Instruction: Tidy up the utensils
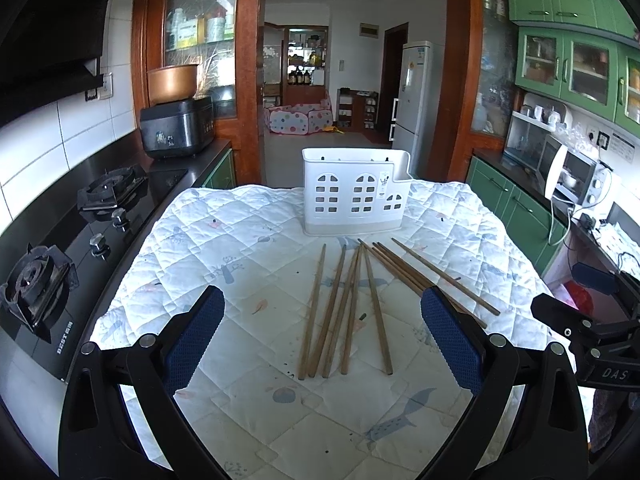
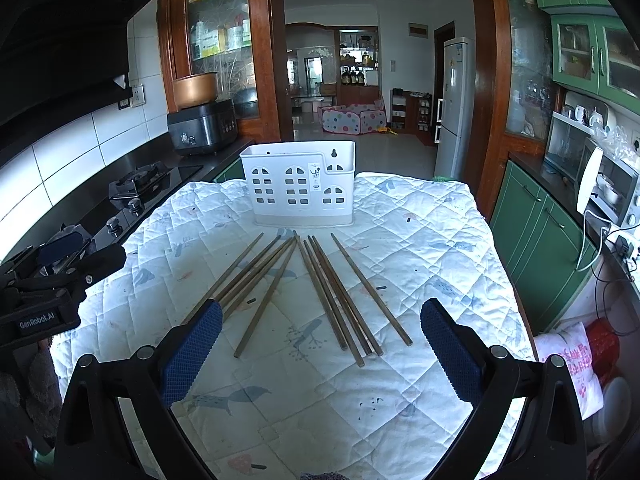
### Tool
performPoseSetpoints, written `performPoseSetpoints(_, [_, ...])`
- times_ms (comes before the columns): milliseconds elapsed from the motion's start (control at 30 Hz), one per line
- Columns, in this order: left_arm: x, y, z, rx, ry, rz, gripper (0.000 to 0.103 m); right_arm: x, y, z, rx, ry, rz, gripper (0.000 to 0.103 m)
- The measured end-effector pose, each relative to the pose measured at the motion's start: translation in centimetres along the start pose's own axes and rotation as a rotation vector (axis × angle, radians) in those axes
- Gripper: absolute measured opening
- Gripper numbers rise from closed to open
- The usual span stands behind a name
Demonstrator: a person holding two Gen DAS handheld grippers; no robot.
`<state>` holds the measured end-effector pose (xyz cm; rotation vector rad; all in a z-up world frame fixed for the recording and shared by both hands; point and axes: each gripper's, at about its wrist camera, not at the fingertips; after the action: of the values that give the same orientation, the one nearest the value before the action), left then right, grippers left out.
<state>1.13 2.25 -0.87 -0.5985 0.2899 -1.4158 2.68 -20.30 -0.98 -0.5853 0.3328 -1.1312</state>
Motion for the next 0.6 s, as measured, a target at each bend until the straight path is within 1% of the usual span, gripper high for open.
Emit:
performPoseSetpoints(100, [-0.4,0.8,0.2,-0.013,-0.015,0.003,0.097,0.0,0.3,0.1,-0.005,-0.002,0.001,0.096])
performPoseSetpoints(267, [-0.5,2.0,0.5,-0.020,-0.006,0.011,0.097,0.8,1.4,0.6,-0.012,-0.018,0.005,0.096])
performPoseSetpoints(467, [-1.6,4.3,0.9,-0.070,-0.023,0.007,0.096,1.5,3.1,1.4,-0.028,-0.040,0.013,0.094])
performPoseSetpoints(600, [-2.0,6.1,1.2,-0.103,-0.022,0.003,0.096,2.1,4.8,1.9,-0.051,-0.054,0.032,0.084])
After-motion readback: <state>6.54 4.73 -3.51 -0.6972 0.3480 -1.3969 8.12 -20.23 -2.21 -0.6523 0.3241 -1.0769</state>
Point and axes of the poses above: each gripper's, at about its wrist camera, not at the fingertips, and y roughly the way its jaws point, x to its right, z to its top, and after that the axes turned 7 degrees about -y, right-handed
